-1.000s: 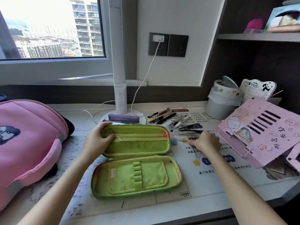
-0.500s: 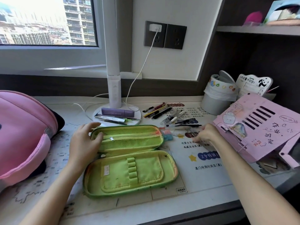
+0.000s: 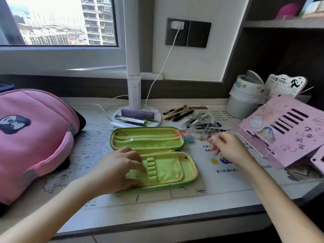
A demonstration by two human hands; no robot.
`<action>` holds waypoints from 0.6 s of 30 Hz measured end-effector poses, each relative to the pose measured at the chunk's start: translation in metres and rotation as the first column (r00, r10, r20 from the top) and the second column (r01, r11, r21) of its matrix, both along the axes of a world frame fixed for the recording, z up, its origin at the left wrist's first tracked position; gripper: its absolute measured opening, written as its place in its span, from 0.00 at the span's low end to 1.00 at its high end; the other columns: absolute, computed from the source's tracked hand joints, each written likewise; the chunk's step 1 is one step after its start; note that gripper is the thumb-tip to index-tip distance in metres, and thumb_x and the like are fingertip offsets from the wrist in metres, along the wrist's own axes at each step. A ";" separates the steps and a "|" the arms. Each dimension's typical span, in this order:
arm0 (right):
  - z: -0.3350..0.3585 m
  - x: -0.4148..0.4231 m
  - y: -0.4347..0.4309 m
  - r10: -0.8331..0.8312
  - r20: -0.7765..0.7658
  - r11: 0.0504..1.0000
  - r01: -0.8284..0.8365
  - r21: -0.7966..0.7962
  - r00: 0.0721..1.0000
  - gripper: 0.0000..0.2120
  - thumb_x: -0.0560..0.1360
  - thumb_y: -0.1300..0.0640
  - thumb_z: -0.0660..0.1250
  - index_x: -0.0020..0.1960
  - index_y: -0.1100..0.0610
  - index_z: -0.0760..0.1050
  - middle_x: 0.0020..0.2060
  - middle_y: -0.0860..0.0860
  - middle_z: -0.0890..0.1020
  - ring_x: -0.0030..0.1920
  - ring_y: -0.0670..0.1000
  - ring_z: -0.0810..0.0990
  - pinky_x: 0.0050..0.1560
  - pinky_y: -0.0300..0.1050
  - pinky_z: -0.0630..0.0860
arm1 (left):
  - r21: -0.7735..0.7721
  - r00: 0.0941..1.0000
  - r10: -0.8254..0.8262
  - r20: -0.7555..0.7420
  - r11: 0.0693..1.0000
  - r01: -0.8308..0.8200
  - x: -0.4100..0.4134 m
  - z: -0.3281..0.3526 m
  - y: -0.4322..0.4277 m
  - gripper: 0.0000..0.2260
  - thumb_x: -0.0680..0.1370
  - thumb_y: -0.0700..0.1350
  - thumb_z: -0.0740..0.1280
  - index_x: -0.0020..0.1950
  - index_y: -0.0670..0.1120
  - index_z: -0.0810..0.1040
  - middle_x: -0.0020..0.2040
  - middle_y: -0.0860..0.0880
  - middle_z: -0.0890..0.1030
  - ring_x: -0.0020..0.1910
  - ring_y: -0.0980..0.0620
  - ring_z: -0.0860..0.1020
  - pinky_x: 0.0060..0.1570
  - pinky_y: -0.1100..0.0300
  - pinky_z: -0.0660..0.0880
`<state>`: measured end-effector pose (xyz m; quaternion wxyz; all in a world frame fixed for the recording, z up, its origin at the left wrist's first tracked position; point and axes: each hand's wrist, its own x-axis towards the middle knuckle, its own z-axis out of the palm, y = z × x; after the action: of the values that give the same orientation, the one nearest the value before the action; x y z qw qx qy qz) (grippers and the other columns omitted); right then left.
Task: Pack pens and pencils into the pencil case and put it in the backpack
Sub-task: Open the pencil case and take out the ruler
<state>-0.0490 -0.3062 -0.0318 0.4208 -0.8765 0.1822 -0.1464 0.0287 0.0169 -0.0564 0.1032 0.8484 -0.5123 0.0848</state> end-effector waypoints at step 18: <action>-0.006 -0.050 0.089 0.556 0.052 0.801 -0.519 -0.298 0.829 0.10 0.78 0.51 0.62 0.54 0.48 0.80 0.44 0.41 0.84 0.44 0.41 0.80 0.48 0.41 0.77 | 0.161 0.988 -0.005 -0.154 0.986 0.030 0.010 0.033 0.002 0.20 0.71 0.56 0.57 0.49 0.43 0.78 0.39 0.44 0.80 0.37 0.48 0.75 0.38 0.58 0.72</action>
<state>-0.0986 -0.2172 -0.0373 0.3324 -0.9290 -0.1252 -0.1040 0.0384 0.0188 -0.0233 0.0732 0.8536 -0.5153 -0.0235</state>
